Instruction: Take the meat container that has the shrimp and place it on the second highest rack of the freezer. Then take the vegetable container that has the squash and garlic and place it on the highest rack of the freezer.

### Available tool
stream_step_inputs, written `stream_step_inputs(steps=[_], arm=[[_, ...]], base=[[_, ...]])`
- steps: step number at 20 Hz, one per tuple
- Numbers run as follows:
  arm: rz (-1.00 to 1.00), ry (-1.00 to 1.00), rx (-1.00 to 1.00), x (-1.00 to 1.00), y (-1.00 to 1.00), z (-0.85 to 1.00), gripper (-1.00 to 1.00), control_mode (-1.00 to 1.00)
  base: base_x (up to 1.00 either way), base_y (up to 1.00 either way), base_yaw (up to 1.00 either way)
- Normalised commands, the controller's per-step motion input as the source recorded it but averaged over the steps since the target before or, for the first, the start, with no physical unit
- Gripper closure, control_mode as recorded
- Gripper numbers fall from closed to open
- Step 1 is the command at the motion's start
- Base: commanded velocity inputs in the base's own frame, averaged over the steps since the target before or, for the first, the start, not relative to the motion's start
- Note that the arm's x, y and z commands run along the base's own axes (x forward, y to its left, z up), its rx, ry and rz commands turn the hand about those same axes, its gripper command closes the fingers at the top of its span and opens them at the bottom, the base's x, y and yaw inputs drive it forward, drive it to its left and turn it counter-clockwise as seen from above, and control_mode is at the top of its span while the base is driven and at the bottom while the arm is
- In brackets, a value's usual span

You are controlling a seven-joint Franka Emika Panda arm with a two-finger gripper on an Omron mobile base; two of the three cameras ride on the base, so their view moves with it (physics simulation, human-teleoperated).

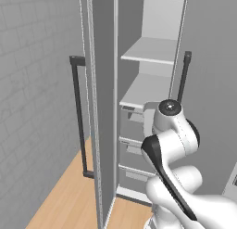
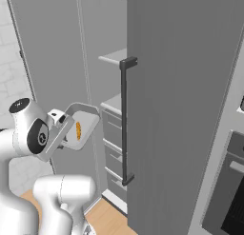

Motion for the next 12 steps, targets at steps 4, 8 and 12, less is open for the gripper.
stream_step_inputs(steps=[4,8,12], arm=[[0.00,0.00,0.00,0.00,0.00,0.00,1.00,1.00],[0.00,0.00,0.00,0.00,0.00,0.00,1.00,1.00],[0.00,0.00,0.00,0.00,0.00,0.00,1.00,1.00]], base=[[0.48,0.24,-0.04],[0.42,0.00,0.00],[0.41,0.00,0.00]])
